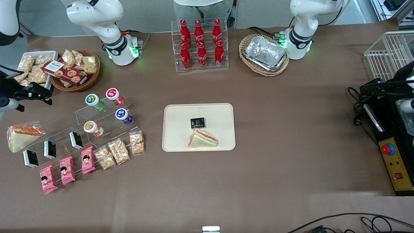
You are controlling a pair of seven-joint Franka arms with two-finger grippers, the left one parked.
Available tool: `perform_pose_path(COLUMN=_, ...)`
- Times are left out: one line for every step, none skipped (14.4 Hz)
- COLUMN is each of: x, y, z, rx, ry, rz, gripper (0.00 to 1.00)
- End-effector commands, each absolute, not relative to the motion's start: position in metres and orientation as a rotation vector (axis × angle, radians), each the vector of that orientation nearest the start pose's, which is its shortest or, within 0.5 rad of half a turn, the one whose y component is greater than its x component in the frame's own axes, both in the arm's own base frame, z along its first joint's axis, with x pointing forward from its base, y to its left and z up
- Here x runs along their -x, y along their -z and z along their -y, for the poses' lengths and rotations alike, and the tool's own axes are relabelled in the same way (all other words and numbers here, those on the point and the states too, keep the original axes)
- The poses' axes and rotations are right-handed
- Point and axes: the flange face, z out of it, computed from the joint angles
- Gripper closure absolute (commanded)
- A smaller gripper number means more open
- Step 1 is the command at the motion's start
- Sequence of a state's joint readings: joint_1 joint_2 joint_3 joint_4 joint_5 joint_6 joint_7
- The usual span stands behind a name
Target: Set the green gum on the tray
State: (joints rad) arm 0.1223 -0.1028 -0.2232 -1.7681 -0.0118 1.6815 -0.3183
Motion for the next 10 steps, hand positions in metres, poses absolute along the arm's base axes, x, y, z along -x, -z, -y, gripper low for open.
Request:
perform_pose_path(x=-0.471, y=-0.550, z=0.056, rx=3.069, ry=0.102, rz=0.359, gripper=0.00)
perform_pose_path(x=-0.463, y=-0.537, z=0.054, rx=3.064, ry=0.112, rz=0.360, gripper=0.00)
perform_pose_path(x=-0.454, y=-0.523, z=0.051, rx=3.059, ry=0.117, rz=0.362, gripper=0.00)
perform_pose_path(x=-0.446, y=-0.510, z=0.050, rx=3.055, ry=0.129, rz=0.362, gripper=0.00)
perform_pose_path(x=-0.439, y=-0.498, z=0.048, rx=3.056, ry=0.130, rz=0.329, gripper=0.00)
perform_pose_path(x=-0.435, y=-0.488, z=0.044, rx=3.059, ry=0.107, rz=0.285, gripper=0.00)
perform_pose_path(x=-0.433, y=-0.481, z=0.037, rx=3.062, ry=0.104, rz=0.288, gripper=0.00)
perform_pose_path(x=-0.433, y=-0.476, z=0.033, rx=3.065, ry=0.115, rz=0.299, gripper=0.00)
perform_pose_path(x=-0.432, y=-0.470, z=0.031, rx=3.065, ry=0.120, rz=0.302, gripper=0.00)
perform_pose_path(x=-0.431, y=-0.462, z=0.031, rx=3.066, ry=0.122, rz=0.302, gripper=0.00)
